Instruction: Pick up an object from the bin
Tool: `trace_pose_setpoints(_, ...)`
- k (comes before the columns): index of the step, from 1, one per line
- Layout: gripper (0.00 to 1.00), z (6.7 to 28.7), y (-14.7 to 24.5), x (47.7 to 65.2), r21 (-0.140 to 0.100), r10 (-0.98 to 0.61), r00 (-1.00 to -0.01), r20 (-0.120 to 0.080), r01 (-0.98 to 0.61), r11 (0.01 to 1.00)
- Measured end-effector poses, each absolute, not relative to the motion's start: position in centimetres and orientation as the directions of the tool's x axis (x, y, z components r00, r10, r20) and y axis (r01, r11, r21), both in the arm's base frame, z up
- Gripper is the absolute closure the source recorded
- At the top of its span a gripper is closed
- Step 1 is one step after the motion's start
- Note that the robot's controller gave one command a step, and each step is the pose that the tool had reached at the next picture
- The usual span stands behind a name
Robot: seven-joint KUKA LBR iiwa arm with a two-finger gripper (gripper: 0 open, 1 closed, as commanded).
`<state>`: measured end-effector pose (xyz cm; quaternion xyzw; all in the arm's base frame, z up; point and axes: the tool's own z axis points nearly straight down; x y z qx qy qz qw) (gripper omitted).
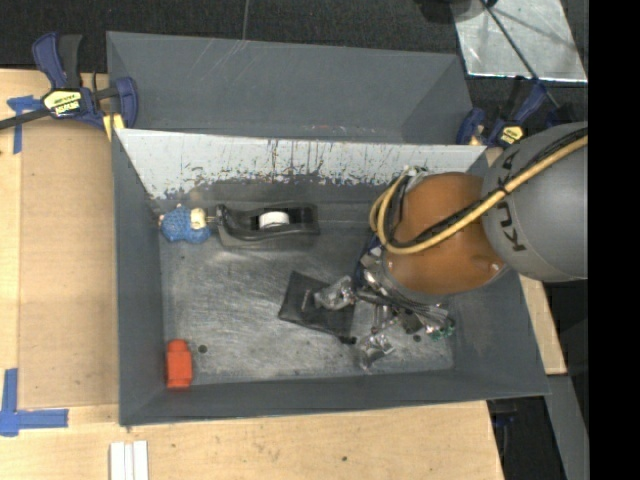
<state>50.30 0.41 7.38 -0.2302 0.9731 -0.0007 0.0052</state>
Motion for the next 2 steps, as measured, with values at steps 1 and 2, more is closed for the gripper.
trace_pose_setpoints(1, 1.00, 7.7, 0.6, 50.8, -0.008, -0.447, -0.894, -0.029, -0.447, 0.894)
trace_pose_setpoints(2, 1.00, 24.8, 0.7, 50.5, -0.007, -0.685, -0.728, -0.008, -0.685, 0.728)
